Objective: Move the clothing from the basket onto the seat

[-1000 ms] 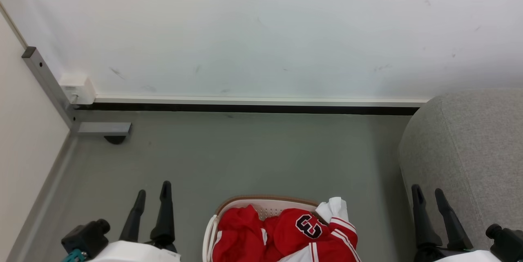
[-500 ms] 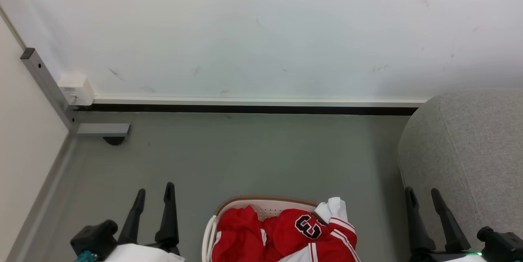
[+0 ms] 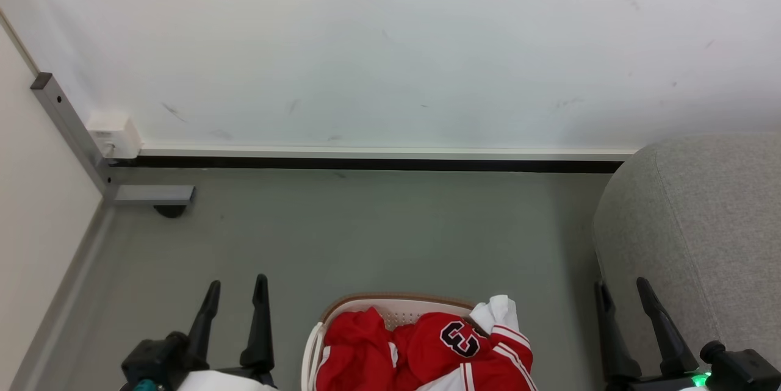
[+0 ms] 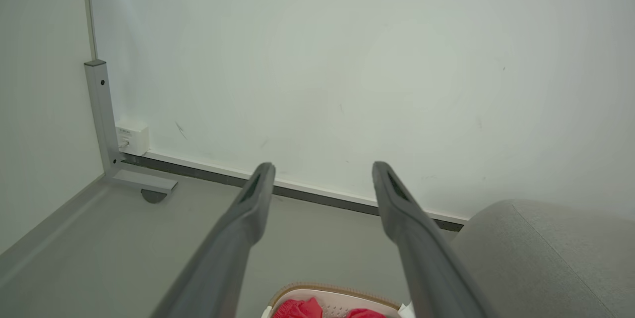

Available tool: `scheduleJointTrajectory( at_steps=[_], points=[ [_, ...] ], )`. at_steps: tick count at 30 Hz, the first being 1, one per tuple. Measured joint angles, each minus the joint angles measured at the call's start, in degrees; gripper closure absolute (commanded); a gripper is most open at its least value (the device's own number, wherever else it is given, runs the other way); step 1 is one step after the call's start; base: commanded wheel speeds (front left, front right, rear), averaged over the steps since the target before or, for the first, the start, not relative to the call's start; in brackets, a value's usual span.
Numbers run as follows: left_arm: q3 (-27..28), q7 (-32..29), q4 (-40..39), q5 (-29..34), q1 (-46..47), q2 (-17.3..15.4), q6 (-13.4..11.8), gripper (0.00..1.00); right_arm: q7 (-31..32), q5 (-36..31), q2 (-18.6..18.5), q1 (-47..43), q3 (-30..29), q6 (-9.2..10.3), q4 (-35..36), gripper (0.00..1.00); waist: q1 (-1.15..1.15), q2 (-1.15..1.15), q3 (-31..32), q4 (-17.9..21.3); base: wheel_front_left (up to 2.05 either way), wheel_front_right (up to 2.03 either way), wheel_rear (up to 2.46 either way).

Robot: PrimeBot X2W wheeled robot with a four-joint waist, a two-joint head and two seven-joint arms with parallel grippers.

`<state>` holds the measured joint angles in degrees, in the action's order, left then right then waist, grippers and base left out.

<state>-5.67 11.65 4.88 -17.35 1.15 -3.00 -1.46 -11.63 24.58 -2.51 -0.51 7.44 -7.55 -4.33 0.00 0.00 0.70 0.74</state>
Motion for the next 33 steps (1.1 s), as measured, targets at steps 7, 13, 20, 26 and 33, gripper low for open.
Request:
scheduleJointTrajectory(
  at_steps=[7,13,20,26,33],
  points=[
    [-0.37,0.67,-0.03,3.33,-0.21,0.02,-0.22,0.00,-0.75,-2.44,-0.03,-0.66,0.45,0.01,0.04,0.00,0.00,0.00,0.11,-0.05,0.00,0.00,0.00],
    [-0.63,1.34,-0.66,6.09,-0.24,0.07,-0.36,0.00,-1.44,-4.57,-0.07,-0.70,0.88,0.00,0.11,0.00,0.00,0.00,0.02,-0.01,0.00,0.00,0.00],
    [-0.96,2.12,-0.98,8.89,-0.38,0.09,-0.36,0.00,-2.11,-6.93,-0.10,-0.72,1.27,0.00,0.26,0.00,0.00,0.00,0.14,0.16,0.00,0.00,0.00],
    [-1.12,2.79,-1.09,10.84,-0.44,0.12,-0.37,0.00,-2.77,-8.53,-0.12,-0.82,1.63,0.00,0.38,0.00,0.00,0.00,0.29,0.31,0.00,0.00,0.00],
    [-1.44,3.47,-1.25,13.23,-0.61,0.13,-0.38,0.00,-3.52,-10.51,-0.14,-0.85,1.86,0.00,0.44,0.00,0.00,0.00,0.17,0.54,0.00,0.00,0.00]
  ],
)
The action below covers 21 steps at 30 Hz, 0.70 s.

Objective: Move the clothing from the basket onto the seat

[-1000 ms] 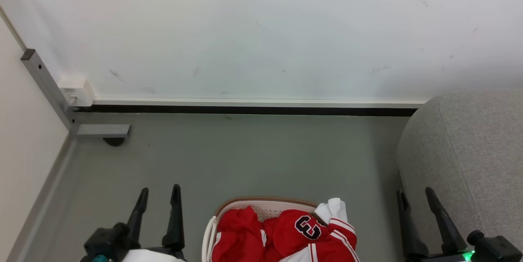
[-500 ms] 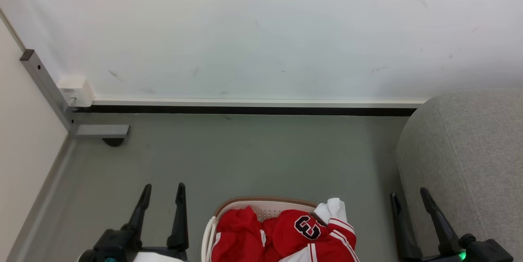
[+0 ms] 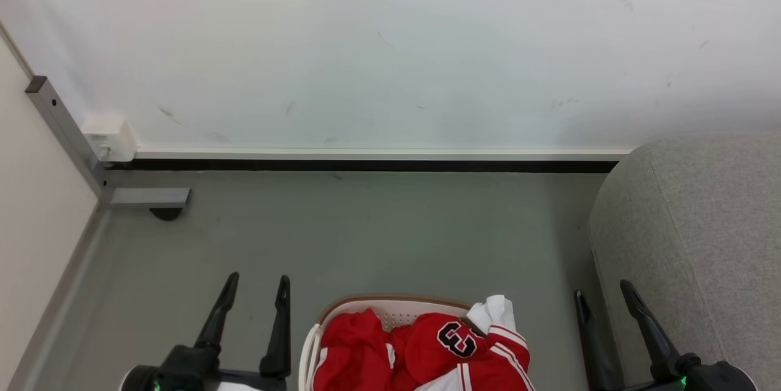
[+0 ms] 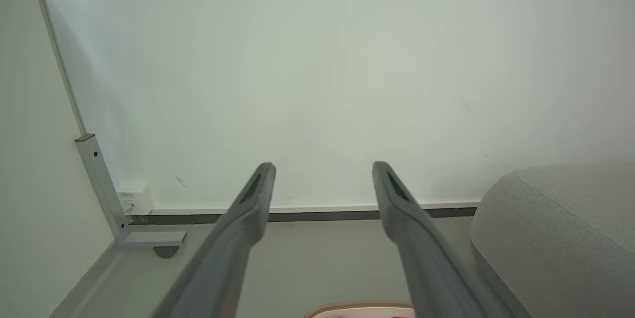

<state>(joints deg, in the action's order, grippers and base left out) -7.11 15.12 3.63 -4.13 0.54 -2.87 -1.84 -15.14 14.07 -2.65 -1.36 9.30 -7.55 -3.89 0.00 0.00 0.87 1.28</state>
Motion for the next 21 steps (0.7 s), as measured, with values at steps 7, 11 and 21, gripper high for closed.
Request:
scheduleJointTrajectory(
  at_steps=[7,11,21],
  points=[
    [0.01,0.00,0.07,-0.01,0.00,0.03,0.02,0.00,-0.01,0.64,-0.02,0.01,-0.23,0.00,0.07,0.00,0.00,0.00,-0.17,0.17,0.00,0.00,0.00],
    [-0.05,0.01,0.24,-0.01,0.01,0.03,0.11,0.00,-0.01,1.13,-0.03,0.01,-0.32,0.00,0.08,0.00,0.00,0.00,-0.23,0.28,0.00,0.00,0.00],
    [-0.35,0.01,0.69,-0.43,0.07,0.05,0.55,0.00,-0.01,1.00,-0.04,0.05,-2.03,0.00,-0.03,0.00,0.00,0.00,-0.63,1.02,0.00,0.00,0.00]
  ],
)
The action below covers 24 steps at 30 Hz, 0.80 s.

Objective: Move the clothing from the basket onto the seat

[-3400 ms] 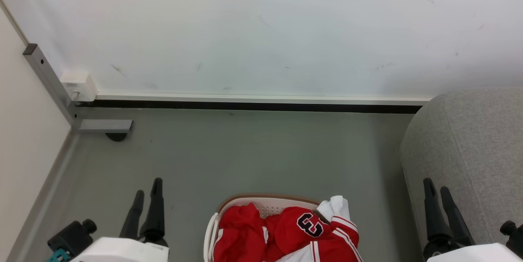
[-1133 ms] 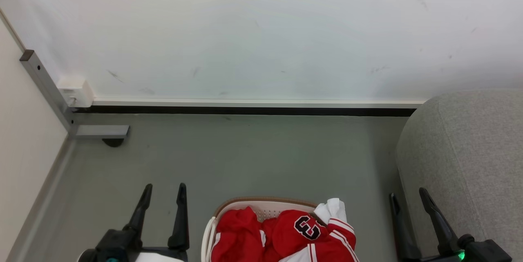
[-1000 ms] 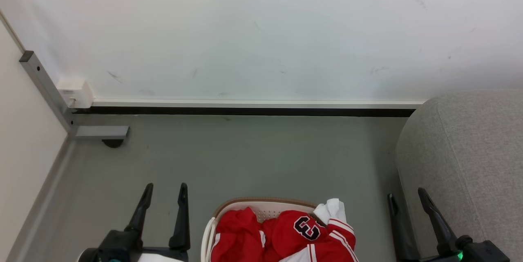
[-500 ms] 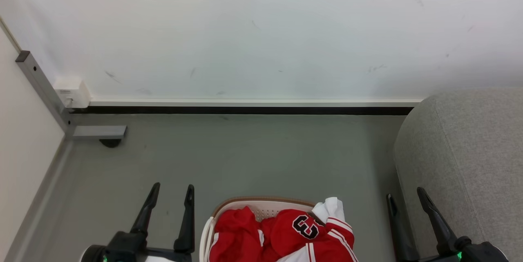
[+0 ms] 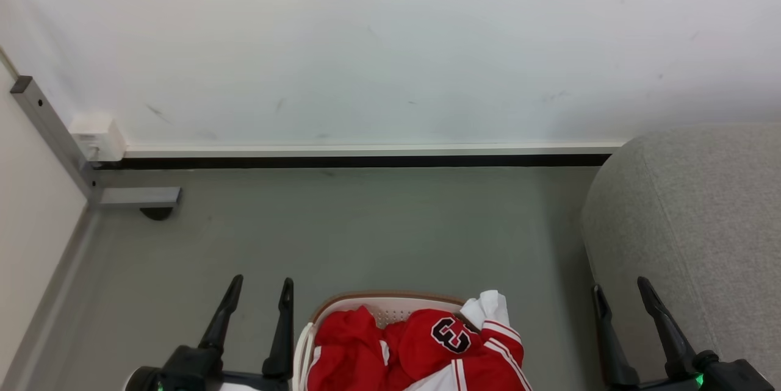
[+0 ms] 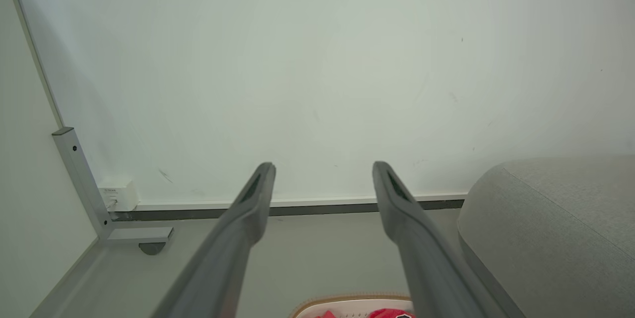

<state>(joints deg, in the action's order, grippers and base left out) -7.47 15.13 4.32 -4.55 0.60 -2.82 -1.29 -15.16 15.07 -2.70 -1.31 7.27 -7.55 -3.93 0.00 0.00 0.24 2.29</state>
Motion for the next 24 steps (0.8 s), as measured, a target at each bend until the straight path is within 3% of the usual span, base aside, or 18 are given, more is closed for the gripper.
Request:
scheduleJointTrajectory(
  at_steps=[9,16,24],
  points=[
    [-0.40,0.00,2.44,-2.10,1.22,0.03,0.31,0.00,-0.02,-0.77,-0.05,1.50,-0.41,0.00,0.74,0.00,0.00,0.00,-2.79,3.20,0.00,0.00,0.00],
    [-1.76,-0.13,8.22,-2.10,6.22,-0.30,3.08,0.00,-0.02,-0.35,-0.08,3.59,-0.53,0.00,2.27,0.00,0.00,0.00,-7.90,6.43,0.00,0.00,0.00],
    [-3.92,-7.33,18.72,-1.25,17.97,-3.59,5.91,0.00,-0.02,2.04,-0.14,7.89,-1.25,0.00,3.92,0.00,0.01,0.00,-16.46,10.77,0.00,0.00,0.00]
  ],
)
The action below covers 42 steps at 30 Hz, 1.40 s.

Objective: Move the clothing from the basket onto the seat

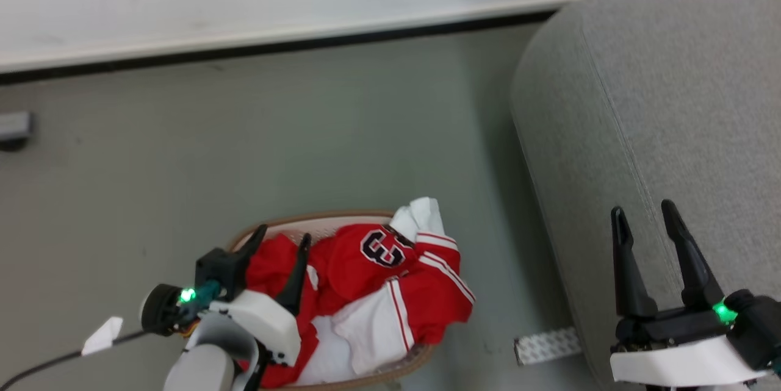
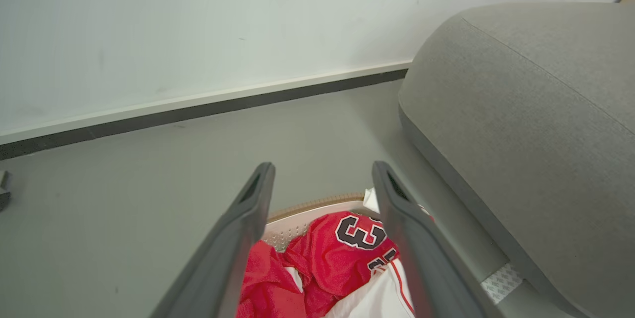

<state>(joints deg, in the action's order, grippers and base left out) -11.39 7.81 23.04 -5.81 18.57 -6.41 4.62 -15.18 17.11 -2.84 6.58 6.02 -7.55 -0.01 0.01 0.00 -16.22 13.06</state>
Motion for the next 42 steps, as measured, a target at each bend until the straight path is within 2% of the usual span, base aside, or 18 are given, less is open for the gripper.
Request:
scheduleJointTrajectory(
  at_steps=[8,18,23,29,34,41,42],
  points=[
    [-3.46,-7.50,11.35,-1.51,8.61,-2.74,2.42,0.00,0.00,4.79,-0.01,4.43,-1.24,0.00,2.16,0.00,0.01,0.00,-8.91,5.33,0.00,0.00,0.00],
    [-8.66,-12.34,22.61,-2.54,18.36,-5.84,2.76,0.00,0.00,8.33,-0.04,6.98,-2.53,0.00,4.17,0.00,0.01,0.00,-19.64,10.04,0.00,0.00,0.00],
    [-14.68,-15.16,25.52,-7.11,21.95,-6.55,2.77,0.00,0.00,9.87,-0.05,8.77,-2.02,0.00,4.78,0.00,0.01,0.00,-24.29,12.09,0.00,0.00,0.00],
    [-20.38,-18.61,27.54,-12.99,25.76,-9.54,2.86,0.00,0.00,11.72,-0.02,9.83,-0.30,0.00,4.72,0.00,0.00,0.00,-28.65,14.75,0.00,0.00,0.00],
    [-22.85,-21.76,30.42,-14.71,28.50,-10.96,2.87,0.00,0.01,12.32,-0.01,10.28,0.93,0.00,4.26,0.00,0.00,0.00,-31.10,16.31,0.00,0.00,0.00],
    [-27.83,-23.02,33.59,-16.41,31.76,-10.85,2.87,0.00,0.00,12.25,-0.01,10.76,1.32,0.00,4.90,0.00,0.00,0.00,-32.86,16.17,0.00,0.00,0.00],
    [-28.61,-23.16,33.78,-16.79,31.87,-10.88,2.87,0.39,0.00,12.22,-0.03,10.74,1.26,0.00,4.93,0.00,0.00,0.00,-32.95,16.10,0.00,0.00,0.00]
  ],
)
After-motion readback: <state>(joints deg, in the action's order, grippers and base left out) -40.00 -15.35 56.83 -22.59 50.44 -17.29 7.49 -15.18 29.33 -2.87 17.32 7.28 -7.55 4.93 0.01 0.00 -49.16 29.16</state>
